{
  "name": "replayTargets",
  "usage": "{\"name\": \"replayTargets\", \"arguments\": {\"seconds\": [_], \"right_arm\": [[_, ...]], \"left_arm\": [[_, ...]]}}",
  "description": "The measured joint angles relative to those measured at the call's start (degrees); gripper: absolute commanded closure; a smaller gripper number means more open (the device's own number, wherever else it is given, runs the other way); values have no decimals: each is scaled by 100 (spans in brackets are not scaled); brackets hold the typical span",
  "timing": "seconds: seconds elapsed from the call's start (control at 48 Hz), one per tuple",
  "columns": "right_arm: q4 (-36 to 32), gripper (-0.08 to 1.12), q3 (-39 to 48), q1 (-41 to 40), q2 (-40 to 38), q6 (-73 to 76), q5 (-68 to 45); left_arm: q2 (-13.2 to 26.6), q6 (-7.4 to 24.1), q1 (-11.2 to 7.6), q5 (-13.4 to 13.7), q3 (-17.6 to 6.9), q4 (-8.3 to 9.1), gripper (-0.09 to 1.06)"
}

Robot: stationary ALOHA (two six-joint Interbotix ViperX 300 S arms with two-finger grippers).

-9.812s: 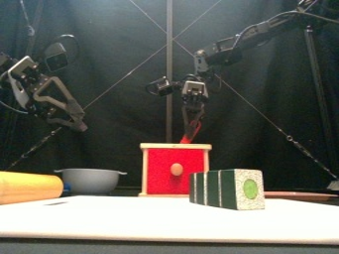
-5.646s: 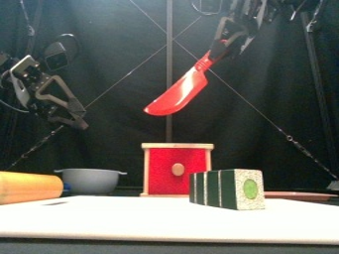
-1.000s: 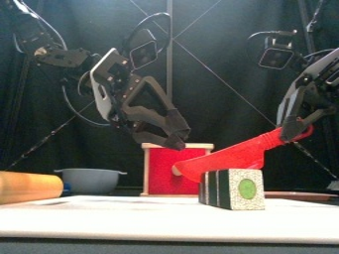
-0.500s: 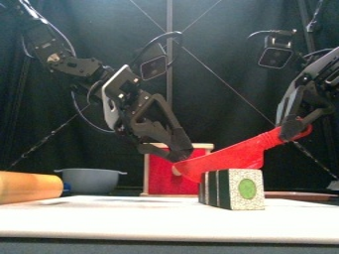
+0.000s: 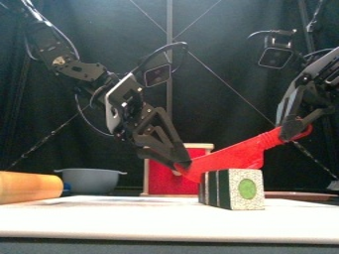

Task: Place sushi on board then cut the sushi with the knife then place the pieces on the plate
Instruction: Grasp knife edge with left hand

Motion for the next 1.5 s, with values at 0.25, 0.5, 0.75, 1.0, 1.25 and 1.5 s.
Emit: {"name": "replayTargets", "arguments": {"seconds": [0.25, 0.5, 0.75, 1.0, 1.25, 1.5], "right_arm": [[18, 62, 0, -18, 0, 9, 0], [211, 62, 9, -9, 35, 0, 18], [545, 62, 53, 9, 325, 0, 26], [563, 62, -9, 0, 501, 0, 53], [527, 62, -70, 0, 501, -9, 53], [519, 62, -88, 0, 510, 0, 53]], "left_arm": [[0, 0, 0, 62, -18, -9, 37], [9, 0, 0, 105, -35, -35, 38], [9, 9, 0, 211, -35, -44, 38], [0, 26, 18, 272, -53, -44, 38], [0, 26, 18, 272, -132, 44, 38], [0, 26, 26, 272, -132, 79, 44]]}}
